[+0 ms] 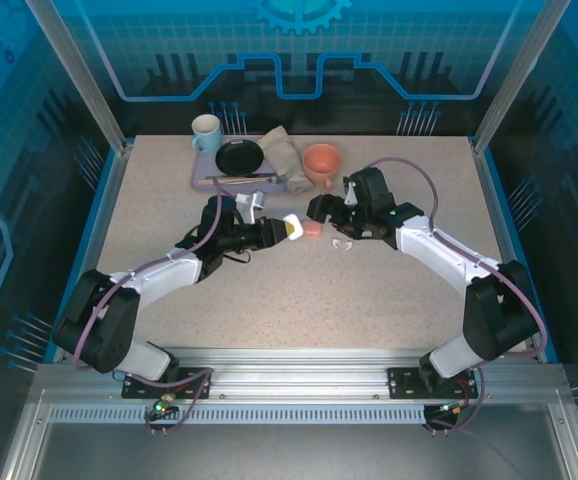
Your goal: Insert the wireless bluetooth earbuds into the charging case
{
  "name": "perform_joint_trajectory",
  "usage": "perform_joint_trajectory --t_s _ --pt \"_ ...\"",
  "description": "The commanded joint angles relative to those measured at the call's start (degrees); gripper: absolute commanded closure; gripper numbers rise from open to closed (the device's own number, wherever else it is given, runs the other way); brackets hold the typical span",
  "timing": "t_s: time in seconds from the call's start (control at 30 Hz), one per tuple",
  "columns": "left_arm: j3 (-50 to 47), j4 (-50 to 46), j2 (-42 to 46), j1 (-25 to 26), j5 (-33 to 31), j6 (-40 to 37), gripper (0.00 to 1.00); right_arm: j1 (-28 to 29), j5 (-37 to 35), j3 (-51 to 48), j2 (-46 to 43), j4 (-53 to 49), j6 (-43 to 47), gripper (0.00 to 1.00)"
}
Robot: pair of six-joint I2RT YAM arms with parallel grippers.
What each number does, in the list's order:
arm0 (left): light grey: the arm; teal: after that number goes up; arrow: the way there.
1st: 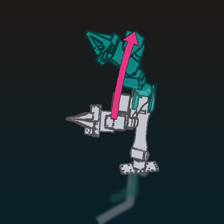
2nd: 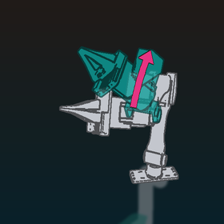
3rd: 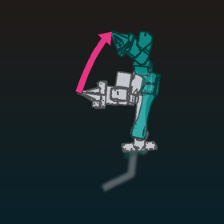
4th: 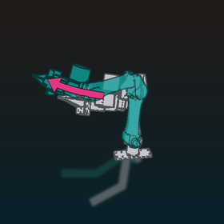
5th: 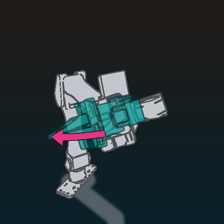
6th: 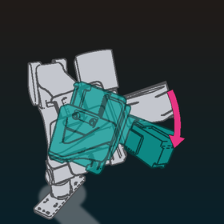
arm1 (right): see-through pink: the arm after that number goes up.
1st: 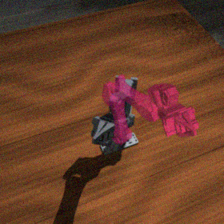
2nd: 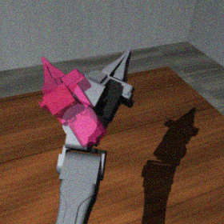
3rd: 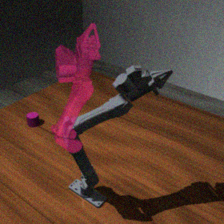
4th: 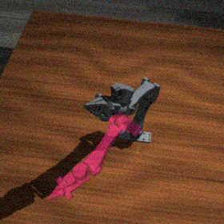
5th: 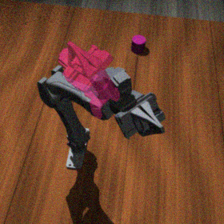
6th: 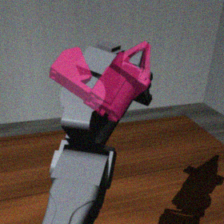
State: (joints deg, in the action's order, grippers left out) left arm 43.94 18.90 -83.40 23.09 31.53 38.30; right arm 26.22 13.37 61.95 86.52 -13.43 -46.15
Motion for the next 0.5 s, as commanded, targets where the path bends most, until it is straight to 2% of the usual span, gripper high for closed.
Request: perform_joint_trajectory --t_s 0.0,0.2,0.47 --pt "3.5 -11.7 1.7 -1.3 8.8 -8.0 1.00 -0.7 8.7 -3.8 -3.3 9.3 11.7 0.17" --pt "5.5 -17.0 2.4 -1.7 10.7 -10.8 1.00 -0.4 18.0 -6.6 -1.6 18.7 12.9 0.19" --pt "7.0 -18.6 2.4 -2.1 10.6 -11.4 1.00 0.2 20.2 -7.3 0.5 19.2 14.5 0.22"
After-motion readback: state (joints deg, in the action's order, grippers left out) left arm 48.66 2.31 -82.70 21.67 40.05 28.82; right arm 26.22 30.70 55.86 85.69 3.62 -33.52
